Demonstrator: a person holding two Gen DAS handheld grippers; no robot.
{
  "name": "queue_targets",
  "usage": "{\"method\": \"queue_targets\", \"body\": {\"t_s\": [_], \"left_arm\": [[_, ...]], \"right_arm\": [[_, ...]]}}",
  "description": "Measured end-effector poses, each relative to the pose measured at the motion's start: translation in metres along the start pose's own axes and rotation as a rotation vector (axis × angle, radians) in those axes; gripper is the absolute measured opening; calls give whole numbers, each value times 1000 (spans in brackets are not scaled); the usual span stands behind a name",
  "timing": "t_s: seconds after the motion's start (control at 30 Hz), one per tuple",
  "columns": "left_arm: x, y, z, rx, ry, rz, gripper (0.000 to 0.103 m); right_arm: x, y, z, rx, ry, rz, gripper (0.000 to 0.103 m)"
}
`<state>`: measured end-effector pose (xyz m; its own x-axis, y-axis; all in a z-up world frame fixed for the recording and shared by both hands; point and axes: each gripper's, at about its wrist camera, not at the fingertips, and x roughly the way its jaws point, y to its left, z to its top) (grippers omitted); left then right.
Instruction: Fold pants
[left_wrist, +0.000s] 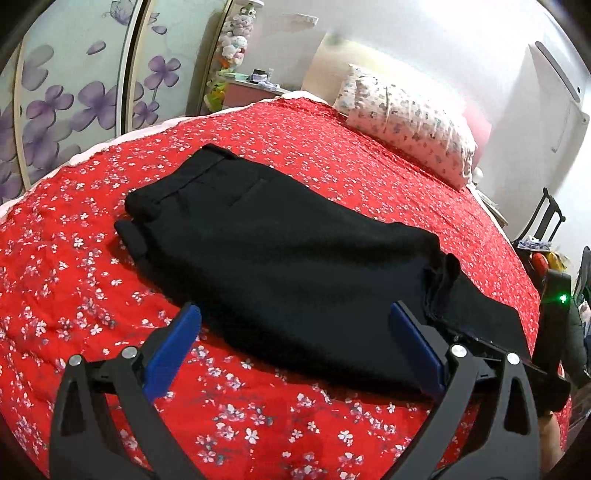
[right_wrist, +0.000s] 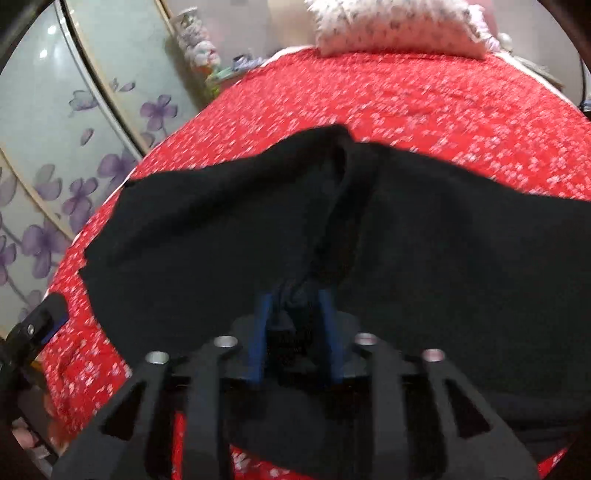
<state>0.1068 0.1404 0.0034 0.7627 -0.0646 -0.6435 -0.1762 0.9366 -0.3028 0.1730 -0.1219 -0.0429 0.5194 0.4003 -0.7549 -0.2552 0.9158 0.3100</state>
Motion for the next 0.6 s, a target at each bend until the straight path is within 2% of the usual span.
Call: {"method": "queue_targets", "body": {"t_s": [0.03, 0.07, 0.13, 0.23, 0.33, 0.4, 0.5, 0.6], "left_arm": [[0, 1, 0, -2, -1, 3, 101], [0, 1, 0, -5, 0, 5, 101], [2, 3, 0, -17, 9, 4, 101], [2, 4, 1, -25, 11, 4, 101], [2, 5, 2, -24, 5, 14, 101], [2, 6, 2, -27, 9, 20, 101], [3, 12, 3, -41, 17, 25, 101], [3, 16, 6, -47, 18, 25, 101]], "right_arm": [[0, 2, -1, -15, 6, 5, 65], [0, 9, -3, -48, 19, -7, 68], [-3, 23, -6, -113, 14, -43, 68], [-13, 29, -11, -102, -48, 4, 70], [9, 22, -15, -84, 66, 18, 75], [-2, 20, -17, -96, 34, 15, 75], [-39, 17, -27, -110, -67, 6, 75], [-67, 13, -44, -197, -133, -105, 75]]}}
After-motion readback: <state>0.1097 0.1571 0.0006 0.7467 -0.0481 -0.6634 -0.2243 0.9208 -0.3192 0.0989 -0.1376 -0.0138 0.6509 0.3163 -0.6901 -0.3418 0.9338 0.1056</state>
